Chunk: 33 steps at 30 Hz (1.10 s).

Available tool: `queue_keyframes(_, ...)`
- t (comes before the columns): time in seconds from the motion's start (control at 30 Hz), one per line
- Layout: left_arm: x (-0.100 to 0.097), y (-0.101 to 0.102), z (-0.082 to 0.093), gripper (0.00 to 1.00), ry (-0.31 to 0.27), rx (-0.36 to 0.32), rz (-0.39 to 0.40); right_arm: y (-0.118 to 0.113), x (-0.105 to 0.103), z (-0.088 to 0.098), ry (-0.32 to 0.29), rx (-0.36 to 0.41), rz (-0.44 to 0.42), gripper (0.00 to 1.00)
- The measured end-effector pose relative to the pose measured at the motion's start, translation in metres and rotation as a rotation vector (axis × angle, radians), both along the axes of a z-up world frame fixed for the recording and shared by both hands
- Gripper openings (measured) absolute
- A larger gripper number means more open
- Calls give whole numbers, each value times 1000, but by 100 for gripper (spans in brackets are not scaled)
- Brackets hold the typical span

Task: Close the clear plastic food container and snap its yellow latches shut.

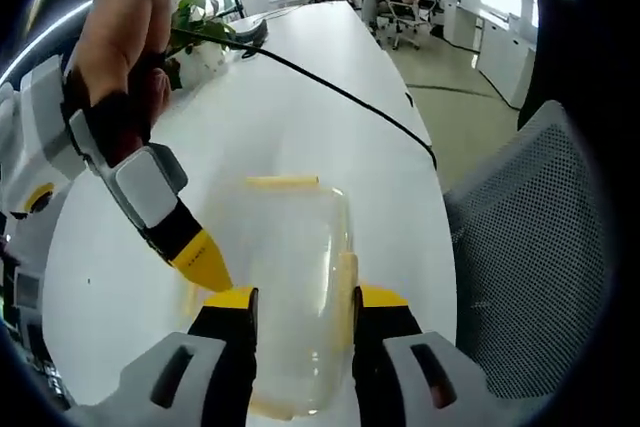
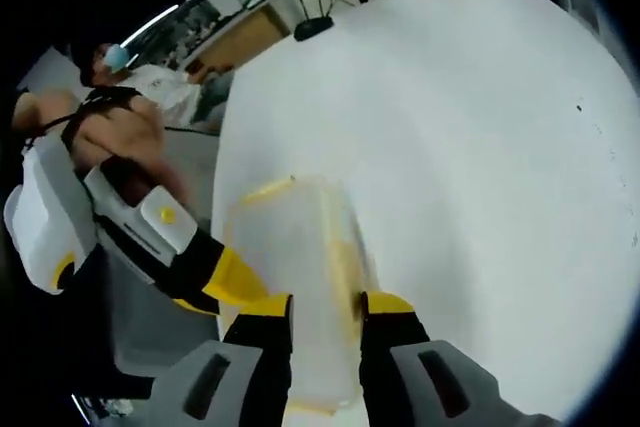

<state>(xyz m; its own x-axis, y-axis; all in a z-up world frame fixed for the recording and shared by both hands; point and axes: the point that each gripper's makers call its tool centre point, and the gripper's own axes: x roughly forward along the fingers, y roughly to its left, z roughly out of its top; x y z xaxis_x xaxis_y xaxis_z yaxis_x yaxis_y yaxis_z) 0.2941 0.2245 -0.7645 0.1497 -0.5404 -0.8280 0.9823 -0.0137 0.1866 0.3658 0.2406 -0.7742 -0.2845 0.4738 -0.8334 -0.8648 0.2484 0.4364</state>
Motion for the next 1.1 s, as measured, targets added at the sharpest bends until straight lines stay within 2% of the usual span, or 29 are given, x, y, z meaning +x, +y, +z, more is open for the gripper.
queue_keyframes(0.1,4,-2,1,34,-17,-16,5,-1,-4,0,45,9,-9,21)
queue_keyframes(0.13,2,-1,1,34,-4,-9,1,1,-1,0,27,18,-9,21)
queue_keyframes(0.33,5,-7,0,32,-18,-27,27,5,2,0,24,13,-20,20)
queue_keyframes(0.37,1,-9,0,31,-31,-12,-25,4,3,0,20,13,-14,20)
queue_keyframes(0.4,3,-10,0,31,-54,-9,-13,4,2,0,24,11,-19,20)
queue_keyframes(0.5,3,-8,-2,32,-39,-33,-16,3,2,-1,22,17,-20,21)
queue_keyframes(0.57,1,-8,-1,32,-59,-27,-28,4,3,-1,21,21,-12,22)
queue_keyframes(0.6,-1,-8,-2,33,-59,-26,-28,2,2,-2,37,3,-16,22)
queue_keyframes(0.77,-1,-8,-1,34,-71,-21,-23,3,2,-1,28,-7,-20,24)
queue_keyframes(1.0,0,-9,-1,34,-83,-6,-11,5,-1,4,-55,9,34,23)
queue_keyframes(1.1,0,-9,-1,35,-93,-4,-12,5,0,5,-119,9,91,23)
